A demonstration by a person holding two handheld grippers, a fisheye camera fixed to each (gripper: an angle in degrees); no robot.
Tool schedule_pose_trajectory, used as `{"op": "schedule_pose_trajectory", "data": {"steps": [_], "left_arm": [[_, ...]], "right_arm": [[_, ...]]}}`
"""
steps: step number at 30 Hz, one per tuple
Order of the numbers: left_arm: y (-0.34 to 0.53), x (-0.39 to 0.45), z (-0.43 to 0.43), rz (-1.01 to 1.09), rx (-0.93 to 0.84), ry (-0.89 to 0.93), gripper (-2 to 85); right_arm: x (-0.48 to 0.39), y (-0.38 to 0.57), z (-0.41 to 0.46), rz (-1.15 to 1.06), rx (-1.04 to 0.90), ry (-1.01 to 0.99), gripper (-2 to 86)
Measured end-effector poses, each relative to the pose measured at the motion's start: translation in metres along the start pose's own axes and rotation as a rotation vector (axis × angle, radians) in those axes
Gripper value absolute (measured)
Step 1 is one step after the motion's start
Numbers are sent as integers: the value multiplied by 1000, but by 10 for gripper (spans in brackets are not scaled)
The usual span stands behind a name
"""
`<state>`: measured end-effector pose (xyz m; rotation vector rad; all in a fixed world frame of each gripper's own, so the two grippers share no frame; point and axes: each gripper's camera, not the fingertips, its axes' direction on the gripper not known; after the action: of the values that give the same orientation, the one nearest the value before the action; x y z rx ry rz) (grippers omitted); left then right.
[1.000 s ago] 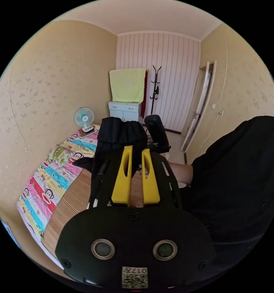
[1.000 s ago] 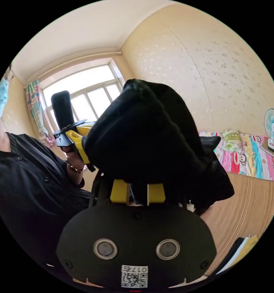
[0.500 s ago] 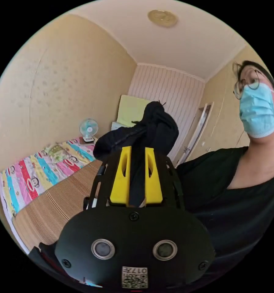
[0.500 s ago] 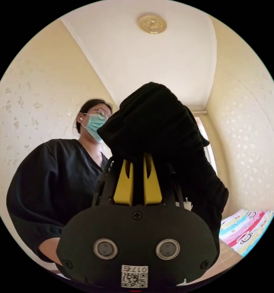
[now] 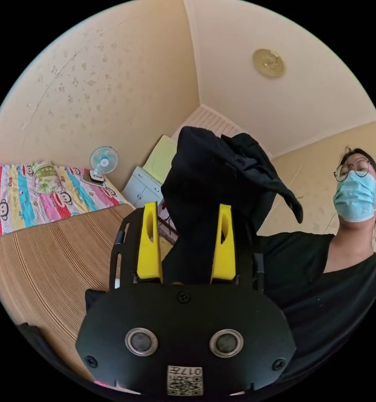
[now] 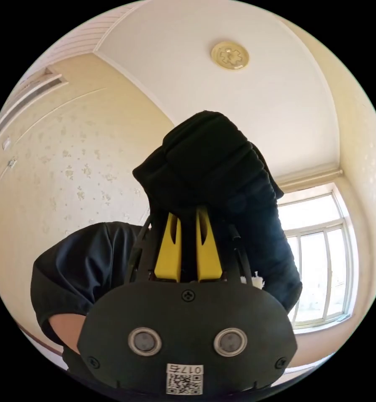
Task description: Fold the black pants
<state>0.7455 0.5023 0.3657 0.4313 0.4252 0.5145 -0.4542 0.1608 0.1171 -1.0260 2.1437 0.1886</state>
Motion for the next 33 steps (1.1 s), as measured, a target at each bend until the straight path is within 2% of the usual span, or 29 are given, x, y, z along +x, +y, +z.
{"op": "schedule_pose_trajectory", "data": {"steps": [2, 4, 9, 11, 16, 22, 29, 33], "left_arm": [[0, 33, -24, 150, 153, -135, 181], [0, 50, -40, 200, 213, -206, 165], [-14, 57, -81, 248, 260, -13, 84], [-22, 64, -97, 252, 283, 53, 64], [-33, 98, -102, 304, 262, -3, 53], [-38, 125, -101, 318, 273, -32, 50], [-45, 146, -106, 294, 292, -94, 51], [-48, 155, -101, 296, 285, -87, 51]], "right_arm": [[10, 12, -3, 36, 24, -28, 63], [18, 22, -8, 96, 11, -54, 61], [14, 24, -20, 207, -117, 26, 47], [6, 22, -26, 255, -166, 161, 36], [-26, 16, -43, 323, -349, 664, 45], [-34, 32, -47, 412, -521, 940, 64], [-63, 56, -83, 487, -401, 1135, 31], [-98, 66, -110, 412, -192, 1096, 38]]}}
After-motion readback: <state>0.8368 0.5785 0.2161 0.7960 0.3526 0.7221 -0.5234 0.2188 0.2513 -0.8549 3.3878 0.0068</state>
